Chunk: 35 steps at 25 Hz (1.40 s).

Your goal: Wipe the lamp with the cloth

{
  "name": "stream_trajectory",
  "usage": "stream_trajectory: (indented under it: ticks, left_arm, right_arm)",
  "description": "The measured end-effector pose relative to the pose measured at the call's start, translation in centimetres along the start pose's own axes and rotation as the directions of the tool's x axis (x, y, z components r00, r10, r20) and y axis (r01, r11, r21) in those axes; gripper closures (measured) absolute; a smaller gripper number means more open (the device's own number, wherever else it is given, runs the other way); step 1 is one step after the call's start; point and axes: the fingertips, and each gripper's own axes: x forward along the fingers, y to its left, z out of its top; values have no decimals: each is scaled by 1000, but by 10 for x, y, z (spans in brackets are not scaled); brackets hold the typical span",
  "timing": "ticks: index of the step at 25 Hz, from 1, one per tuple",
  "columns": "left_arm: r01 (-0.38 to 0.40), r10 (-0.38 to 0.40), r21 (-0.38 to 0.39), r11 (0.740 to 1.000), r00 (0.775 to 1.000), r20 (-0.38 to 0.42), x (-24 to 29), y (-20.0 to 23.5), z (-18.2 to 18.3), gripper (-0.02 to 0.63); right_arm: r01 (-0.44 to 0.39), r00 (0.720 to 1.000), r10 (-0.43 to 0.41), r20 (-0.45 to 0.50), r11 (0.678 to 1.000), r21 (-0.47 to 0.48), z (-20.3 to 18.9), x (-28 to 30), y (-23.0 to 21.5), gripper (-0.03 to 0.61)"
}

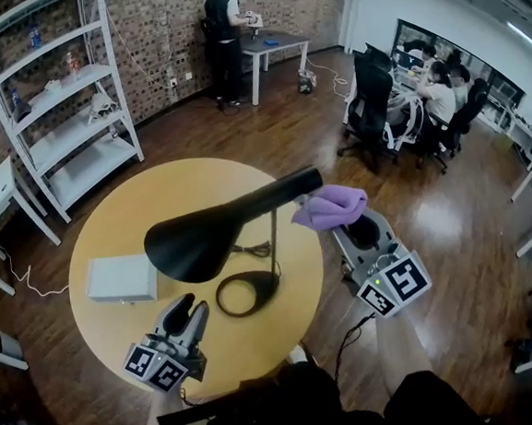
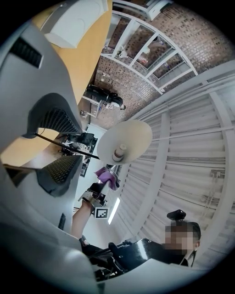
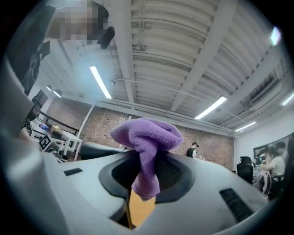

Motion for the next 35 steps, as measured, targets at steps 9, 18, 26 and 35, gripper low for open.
stream_trajectory:
  ticks: [9,18,26,35]
  left_arm:
    - [-36,34,41,999,997,68,-12,-9,17,483]
    - [-162,157,42,986,983,97,-28,-19,16,483]
    - [-256,247,47,966,958,143,-62,-10,24,482]
    - [-203,198,39,979,975,104,-48,-12,22,483]
  right_arm:
    - [52,999,-50,-22,992,111,7,25,-11,486]
    - [-190,981,195,-18,969,160,3,50,48,486]
    - [-417,905,426,-16,893,169,5,80,138,486]
    - [-518,846,531,-42,839,169,11,84,175,485]
